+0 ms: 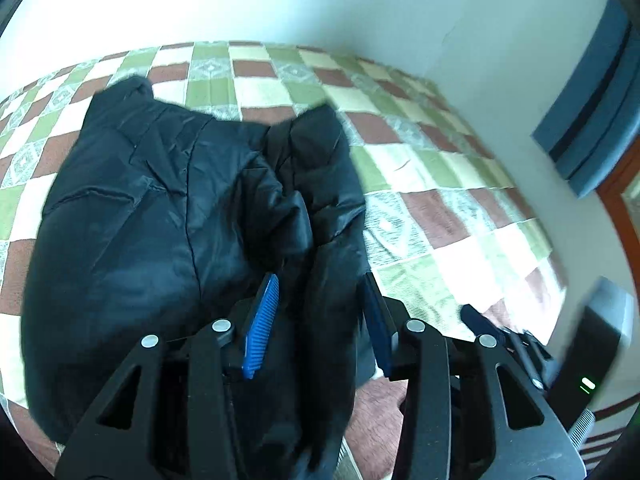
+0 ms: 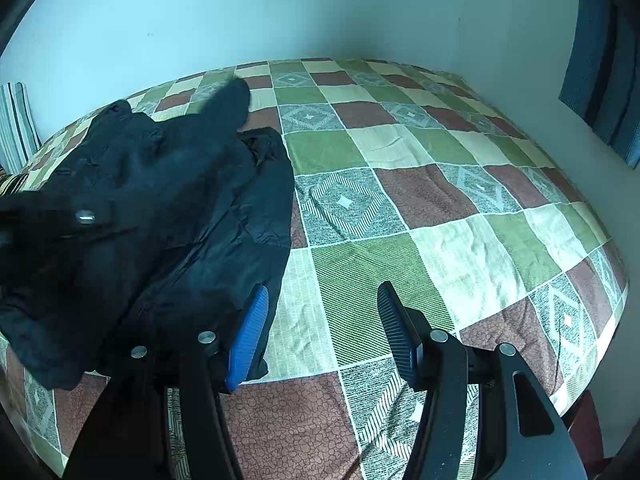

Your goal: Fold large clothes

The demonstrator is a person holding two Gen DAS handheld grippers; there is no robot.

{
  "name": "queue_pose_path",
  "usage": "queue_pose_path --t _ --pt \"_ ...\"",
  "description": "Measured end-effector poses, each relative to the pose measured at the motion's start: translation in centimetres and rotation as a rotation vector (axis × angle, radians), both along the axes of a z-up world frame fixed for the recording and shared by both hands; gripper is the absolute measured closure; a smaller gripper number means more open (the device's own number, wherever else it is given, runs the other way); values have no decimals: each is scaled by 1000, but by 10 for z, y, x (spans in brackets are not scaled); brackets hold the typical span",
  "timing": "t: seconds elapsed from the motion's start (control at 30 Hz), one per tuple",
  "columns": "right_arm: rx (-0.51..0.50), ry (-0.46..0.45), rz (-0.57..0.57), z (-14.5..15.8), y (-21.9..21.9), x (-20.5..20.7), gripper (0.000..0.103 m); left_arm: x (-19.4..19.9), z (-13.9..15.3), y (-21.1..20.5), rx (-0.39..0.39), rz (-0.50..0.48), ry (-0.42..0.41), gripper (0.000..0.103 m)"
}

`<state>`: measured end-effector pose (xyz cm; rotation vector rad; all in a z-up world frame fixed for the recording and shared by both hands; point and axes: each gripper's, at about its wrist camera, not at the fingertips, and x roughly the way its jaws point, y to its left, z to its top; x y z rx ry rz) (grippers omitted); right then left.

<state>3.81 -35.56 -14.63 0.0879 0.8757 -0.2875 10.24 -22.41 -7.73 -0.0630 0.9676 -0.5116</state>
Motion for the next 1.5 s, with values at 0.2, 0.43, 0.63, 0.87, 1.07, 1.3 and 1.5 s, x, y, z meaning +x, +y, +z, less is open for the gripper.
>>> queue_pose_path --t 0.2,0.43,0.63,0.87,1.07,1.3,1.5 --pt "-11 -15 21 11 10 1 46 -21 31 36 -44 16 -73 51" --pt "13 -76 51 39 25 3 46 -17 29 118 -4 187 -146 41" --pt "71 -89 133 54 52 24 41 -2 -1 178 29 297 -92 40" --pt "79 -36 163 40 79 61 33 3 -19 202 -23 298 -70 33" --pt "108 24 166 19 88 77 33 4 -26 196 -9 266 -88 33" --pt "147 50 172 7 88 80 61 8 -36 195 -28 249 -86 33" --pt "90 18 181 11 89 77 92 8 -27 196 -37 235 -104 33"
